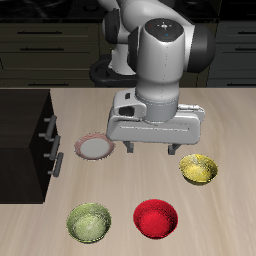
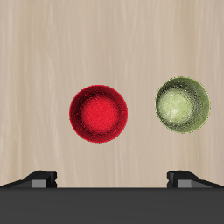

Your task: Place the red bowl on the plate

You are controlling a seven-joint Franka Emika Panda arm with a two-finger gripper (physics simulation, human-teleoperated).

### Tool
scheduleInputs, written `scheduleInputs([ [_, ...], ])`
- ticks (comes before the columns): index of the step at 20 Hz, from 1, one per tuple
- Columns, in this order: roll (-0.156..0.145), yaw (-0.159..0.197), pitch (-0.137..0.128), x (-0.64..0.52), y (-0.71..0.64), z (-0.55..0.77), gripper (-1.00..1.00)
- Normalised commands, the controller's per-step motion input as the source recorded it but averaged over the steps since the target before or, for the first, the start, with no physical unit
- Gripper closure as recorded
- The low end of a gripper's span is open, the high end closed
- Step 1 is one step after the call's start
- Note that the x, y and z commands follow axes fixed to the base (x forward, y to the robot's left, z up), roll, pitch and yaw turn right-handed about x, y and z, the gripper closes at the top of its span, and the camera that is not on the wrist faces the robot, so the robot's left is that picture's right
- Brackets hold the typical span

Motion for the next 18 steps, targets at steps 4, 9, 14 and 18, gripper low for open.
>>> scheduleInputs([
  [4, -0.032, -0.006, 0.000, 0.23, -0.06, 0.04, -1.00],
  [9, -0.020, -0.008, -0.023, 0.19, -0.07, 0.14, -1.00],
  [14, -0.037, -0.014, 0.001, 0.18, -0.11, 0.03, -1.00],
  [18, 0.006, 0.004, 0.016, 0.06, -0.02, -0.11, -1.00],
])
